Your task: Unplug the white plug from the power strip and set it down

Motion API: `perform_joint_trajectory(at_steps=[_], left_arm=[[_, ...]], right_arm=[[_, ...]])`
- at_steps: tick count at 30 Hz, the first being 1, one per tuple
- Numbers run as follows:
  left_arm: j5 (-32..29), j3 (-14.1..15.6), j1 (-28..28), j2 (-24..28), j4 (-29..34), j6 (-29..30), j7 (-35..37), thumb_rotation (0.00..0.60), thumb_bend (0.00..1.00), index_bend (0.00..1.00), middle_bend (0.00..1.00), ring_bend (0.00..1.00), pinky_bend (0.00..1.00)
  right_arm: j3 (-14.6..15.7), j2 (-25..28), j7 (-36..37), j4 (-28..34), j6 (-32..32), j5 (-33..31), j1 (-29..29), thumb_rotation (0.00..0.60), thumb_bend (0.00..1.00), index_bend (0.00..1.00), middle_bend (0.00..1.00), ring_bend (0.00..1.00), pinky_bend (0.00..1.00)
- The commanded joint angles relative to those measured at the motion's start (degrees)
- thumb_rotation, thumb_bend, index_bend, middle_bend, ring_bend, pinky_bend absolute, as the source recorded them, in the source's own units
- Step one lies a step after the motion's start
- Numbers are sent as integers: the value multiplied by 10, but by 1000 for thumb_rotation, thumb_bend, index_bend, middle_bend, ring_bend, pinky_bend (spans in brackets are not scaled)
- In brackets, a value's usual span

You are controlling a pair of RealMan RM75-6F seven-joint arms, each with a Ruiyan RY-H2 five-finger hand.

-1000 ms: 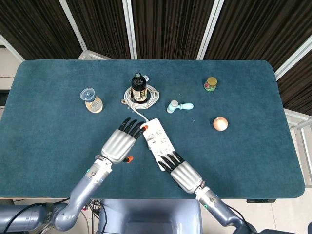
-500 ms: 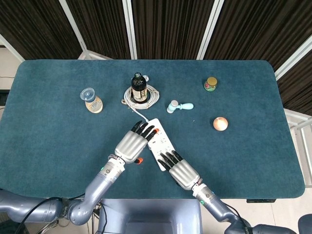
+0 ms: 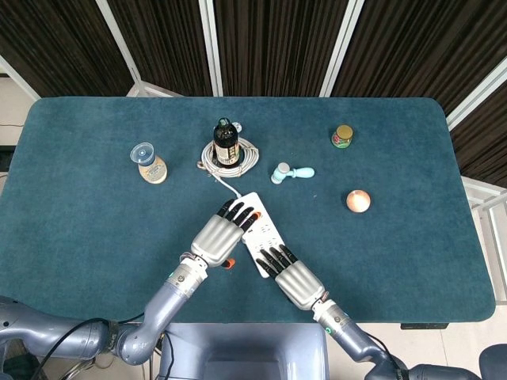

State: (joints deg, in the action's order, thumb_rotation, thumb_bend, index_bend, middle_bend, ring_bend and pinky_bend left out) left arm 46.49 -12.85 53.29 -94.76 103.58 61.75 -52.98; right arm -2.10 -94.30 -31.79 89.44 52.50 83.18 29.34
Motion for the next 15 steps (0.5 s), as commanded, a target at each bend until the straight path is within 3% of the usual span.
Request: perform_joint_trajectory(at_steps=[1, 15], left_arm=[[-10, 3, 8, -6, -6, -2, -1, 600, 34, 87, 77, 1, 0], [-87, 6, 82, -35, -76, -37, -48, 600, 80, 167, 182, 37, 0]], right_arm=[[3, 2, 1, 2, 2, -1, 1, 600, 709, 0, 0, 0, 0], [17, 13, 14, 5, 17, -7, 1, 600, 709, 0, 0, 0, 0]])
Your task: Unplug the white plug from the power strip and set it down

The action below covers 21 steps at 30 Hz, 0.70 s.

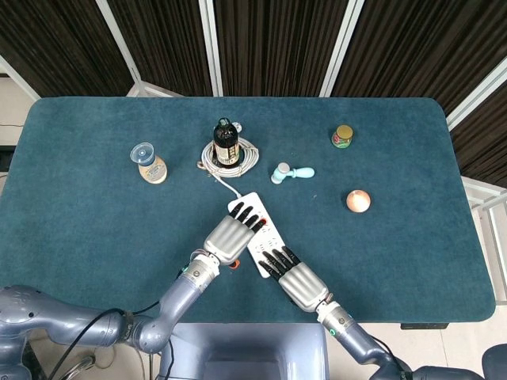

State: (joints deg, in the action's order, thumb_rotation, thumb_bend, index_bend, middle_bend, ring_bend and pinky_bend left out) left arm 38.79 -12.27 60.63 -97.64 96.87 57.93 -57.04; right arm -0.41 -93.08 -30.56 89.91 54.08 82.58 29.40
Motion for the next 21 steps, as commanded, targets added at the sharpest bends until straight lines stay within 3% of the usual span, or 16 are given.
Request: perform_joint_trajectory(at_steps=[1, 8, 21], left_arm=[[-18, 0, 13, -9, -12, 2, -9, 600, 92, 178, 185, 37, 0], [-54, -3, 37, -29, -39, -3, -14, 600, 129, 218, 219, 37, 0], [-62, -4, 59, -48, -79, -4, -6, 600, 185, 303, 349, 69, 0]], right_arm=[[1, 2, 2, 1, 2, -1, 1, 600, 709, 0, 0, 0, 0], [5, 6, 7, 3, 6, -1, 2, 600, 710, 0, 0, 0, 0], [8, 15, 10, 8, 14, -4, 2, 600, 709, 0, 0, 0, 0]])
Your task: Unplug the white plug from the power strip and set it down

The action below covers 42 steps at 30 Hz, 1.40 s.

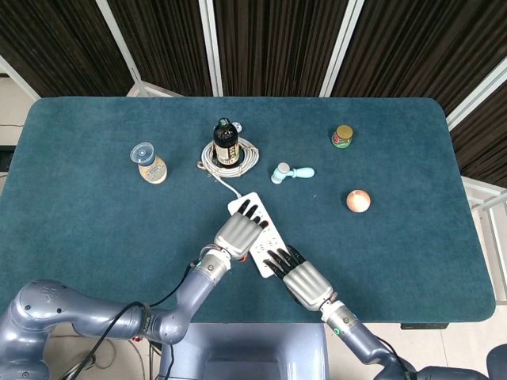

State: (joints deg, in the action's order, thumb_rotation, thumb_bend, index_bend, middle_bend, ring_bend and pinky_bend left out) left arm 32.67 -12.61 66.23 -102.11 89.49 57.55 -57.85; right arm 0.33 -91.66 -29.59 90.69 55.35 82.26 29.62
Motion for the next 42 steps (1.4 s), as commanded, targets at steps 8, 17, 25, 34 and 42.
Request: perform_joint_trajectory(at_steps=[8, 17, 25, 34, 42], left_arm=[[-9, -2, 18, -14, -28, -4, 3, 600, 198, 318, 374, 79, 0], [-21, 7, 23, -22, -41, 1, 2, 600, 198, 328, 414, 91, 0], [-23, 9, 23, -22, -41, 21, -2, 600, 199, 336, 431, 96, 0], [-28, 18, 24, -18, -33, 28, -7, 600, 224, 357, 446, 105, 0], [-17, 24, 23, -32, -43, 32, 0, 600, 299, 444, 531, 140, 0]], right_arm=[[2, 2, 4, -3, 4, -4, 0, 600, 709, 0, 0, 0, 0], [4, 1, 11, -9, 6, -5, 1, 600, 709, 0, 0, 0, 0], [7, 2, 16, -10, 9, -5, 0, 600, 709, 0, 0, 0, 0], [9, 1, 18, -9, 12, -4, 1, 600, 709, 0, 0, 0, 0], [10, 4, 17, -6, 14, -7, 1, 600, 709, 0, 0, 0, 0]])
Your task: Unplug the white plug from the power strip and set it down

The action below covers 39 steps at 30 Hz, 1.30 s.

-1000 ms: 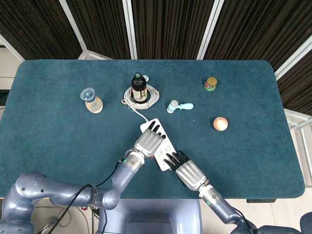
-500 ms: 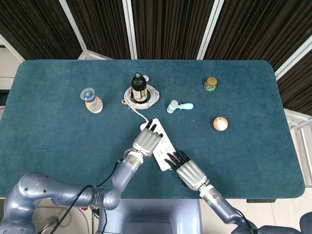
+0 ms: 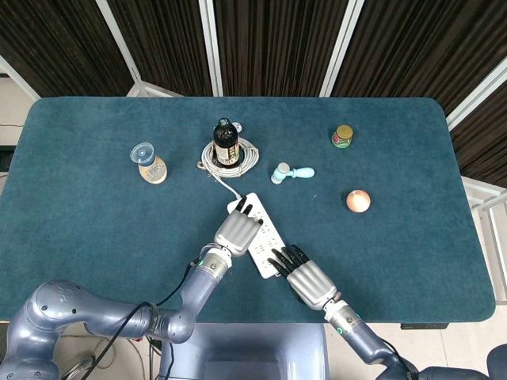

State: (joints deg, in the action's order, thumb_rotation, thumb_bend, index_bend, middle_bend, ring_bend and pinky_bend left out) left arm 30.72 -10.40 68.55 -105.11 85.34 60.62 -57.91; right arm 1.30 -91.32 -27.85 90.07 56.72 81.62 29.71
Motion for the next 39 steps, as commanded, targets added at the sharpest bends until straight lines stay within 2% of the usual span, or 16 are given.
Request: perform_joint_trajectory(at_steps=[1, 8, 15, 22, 39], left_arm=[[3, 2, -1, -3, -3, 2, 1, 600, 309, 463, 549, 146, 0], [19, 6, -6, -7, -8, 10, 7, 600, 353, 539, 634, 177, 0], [41, 11, -14, -13, -16, 17, 18, 600, 380, 579, 672, 199, 5], [65, 5, -18, -24, -28, 19, 31, 600, 391, 596, 686, 209, 11], [69, -11, -17, -36, -29, 17, 20, 600, 391, 614, 704, 216, 11]], right_arm=[[0, 1, 0, 1, 1, -1, 0, 600, 709, 0, 0, 0, 0], [1, 4, -1, 3, 2, -2, 0, 600, 709, 0, 0, 0, 0], [3, 5, -2, 4, 2, -3, 0, 600, 709, 0, 0, 0, 0], [9, 1, 0, 0, -1, -2, 0, 600, 709, 0, 0, 0, 0], [16, -7, 6, -8, 0, 4, -2, 600, 709, 0, 0, 0, 0]])
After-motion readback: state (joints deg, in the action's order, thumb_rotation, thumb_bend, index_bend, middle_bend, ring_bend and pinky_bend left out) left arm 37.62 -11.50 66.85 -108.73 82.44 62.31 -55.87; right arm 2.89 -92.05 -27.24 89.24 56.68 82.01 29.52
